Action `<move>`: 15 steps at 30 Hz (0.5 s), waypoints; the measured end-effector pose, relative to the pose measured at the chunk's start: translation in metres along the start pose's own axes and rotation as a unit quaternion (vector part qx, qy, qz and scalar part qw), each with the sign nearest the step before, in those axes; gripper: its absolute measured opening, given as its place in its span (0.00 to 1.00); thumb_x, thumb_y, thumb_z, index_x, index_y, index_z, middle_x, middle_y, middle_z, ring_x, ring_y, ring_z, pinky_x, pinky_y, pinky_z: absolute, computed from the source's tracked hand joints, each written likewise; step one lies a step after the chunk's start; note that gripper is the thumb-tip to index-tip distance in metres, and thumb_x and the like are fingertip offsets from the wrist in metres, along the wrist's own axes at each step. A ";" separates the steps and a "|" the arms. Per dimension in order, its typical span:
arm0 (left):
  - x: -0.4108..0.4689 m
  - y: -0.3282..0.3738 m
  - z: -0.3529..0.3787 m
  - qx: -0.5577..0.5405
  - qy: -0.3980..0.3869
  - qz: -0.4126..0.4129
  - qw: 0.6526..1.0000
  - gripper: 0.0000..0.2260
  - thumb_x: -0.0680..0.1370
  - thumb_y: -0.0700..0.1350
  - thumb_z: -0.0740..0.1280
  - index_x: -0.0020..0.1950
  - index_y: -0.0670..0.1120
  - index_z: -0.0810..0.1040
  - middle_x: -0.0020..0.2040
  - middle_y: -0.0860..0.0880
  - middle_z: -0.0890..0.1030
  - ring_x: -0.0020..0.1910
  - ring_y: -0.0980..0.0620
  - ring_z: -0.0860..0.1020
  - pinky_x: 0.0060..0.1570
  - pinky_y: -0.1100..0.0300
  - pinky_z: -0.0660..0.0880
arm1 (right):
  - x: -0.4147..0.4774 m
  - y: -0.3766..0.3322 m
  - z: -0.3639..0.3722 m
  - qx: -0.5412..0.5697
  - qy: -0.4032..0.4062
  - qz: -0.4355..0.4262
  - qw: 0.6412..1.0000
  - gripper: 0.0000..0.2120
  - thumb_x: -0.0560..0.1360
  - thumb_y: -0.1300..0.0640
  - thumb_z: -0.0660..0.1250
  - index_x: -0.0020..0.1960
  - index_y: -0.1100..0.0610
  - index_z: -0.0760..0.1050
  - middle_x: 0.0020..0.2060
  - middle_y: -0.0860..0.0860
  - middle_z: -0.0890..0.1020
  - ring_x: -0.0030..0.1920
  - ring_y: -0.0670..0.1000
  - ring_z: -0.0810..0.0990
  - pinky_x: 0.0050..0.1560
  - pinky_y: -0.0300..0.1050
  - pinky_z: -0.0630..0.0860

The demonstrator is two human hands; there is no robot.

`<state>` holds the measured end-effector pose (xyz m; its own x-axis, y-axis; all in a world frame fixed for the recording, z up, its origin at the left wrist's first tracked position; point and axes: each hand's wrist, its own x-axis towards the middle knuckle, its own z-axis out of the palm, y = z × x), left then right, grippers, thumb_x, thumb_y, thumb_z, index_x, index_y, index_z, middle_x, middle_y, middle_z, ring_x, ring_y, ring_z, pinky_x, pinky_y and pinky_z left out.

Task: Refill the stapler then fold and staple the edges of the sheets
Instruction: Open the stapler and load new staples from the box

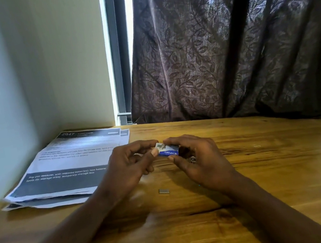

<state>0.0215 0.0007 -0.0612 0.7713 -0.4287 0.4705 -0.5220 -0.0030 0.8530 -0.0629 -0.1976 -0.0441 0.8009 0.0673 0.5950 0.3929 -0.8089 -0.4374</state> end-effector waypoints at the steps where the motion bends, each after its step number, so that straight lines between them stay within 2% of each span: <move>1: 0.000 0.000 -0.001 0.017 -0.006 0.001 1.000 0.13 0.77 0.47 0.71 0.62 0.52 0.83 0.43 0.54 0.87 0.36 0.50 0.84 0.39 0.59 0.81 | 0.000 0.001 -0.001 0.003 0.006 0.002 1.000 0.19 0.78 0.56 0.72 0.68 0.52 0.79 0.60 0.43 0.82 0.55 0.41 0.81 0.56 0.39 0.79; 4: -0.002 -0.002 -0.001 0.107 -0.028 0.027 0.993 0.16 0.77 0.52 0.71 0.65 0.57 0.81 0.46 0.58 0.85 0.41 0.54 0.83 0.41 0.64 0.79 | 0.004 0.009 -0.008 -0.030 0.024 0.029 0.999 0.19 0.78 0.56 0.71 0.68 0.50 0.78 0.62 0.44 0.82 0.60 0.42 0.79 0.61 0.45 0.79; 7: -0.005 -0.003 0.002 0.163 -0.044 0.054 0.984 0.13 0.77 0.50 0.73 0.61 0.56 0.83 0.47 0.61 0.84 0.46 0.58 0.82 0.41 0.69 0.75 | 0.008 0.030 -0.019 -0.063 0.031 0.095 0.993 0.19 0.79 0.57 0.69 0.70 0.52 0.76 0.64 0.47 0.81 0.63 0.46 0.78 0.65 0.49 0.76; 9: -0.006 -0.003 0.002 0.195 -0.053 0.059 0.978 0.12 0.77 0.50 0.73 0.60 0.56 0.84 0.48 0.63 0.83 0.47 0.61 0.80 0.43 0.69 0.74 | 0.009 0.045 -0.024 -0.095 0.016 0.145 0.985 0.19 0.81 0.58 0.66 0.72 0.54 0.74 0.65 0.50 0.80 0.65 0.49 0.77 0.67 0.49 0.75; 12: -0.007 -0.004 0.001 0.208 -0.074 0.058 0.974 0.11 0.77 0.50 0.73 0.59 0.57 0.84 0.51 0.63 0.83 0.50 0.64 0.79 0.46 0.68 0.74 | 0.007 0.063 -0.029 -0.147 -0.001 0.203 0.968 0.20 0.81 0.59 0.65 0.72 0.55 0.73 0.64 0.52 0.77 0.64 0.50 0.75 0.66 0.44 0.73; 15: -0.007 -0.003 0.000 0.210 -0.085 0.054 0.973 0.11 0.77 0.50 0.73 0.59 0.56 0.84 0.51 0.63 0.84 0.50 0.65 0.79 0.46 0.67 0.74 | 0.006 0.074 -0.030 -0.159 -0.019 0.246 0.956 0.18 0.81 0.58 0.66 0.70 0.53 0.75 0.64 0.50 0.77 0.63 0.50 0.75 0.66 0.50 0.75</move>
<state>0.0179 0.0037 -0.0674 0.6511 -0.5901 0.4774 -0.7267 -0.3031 0.6165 -0.0433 -0.2745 -0.0524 0.8716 -0.3509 0.3424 -0.1877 -0.8840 -0.4282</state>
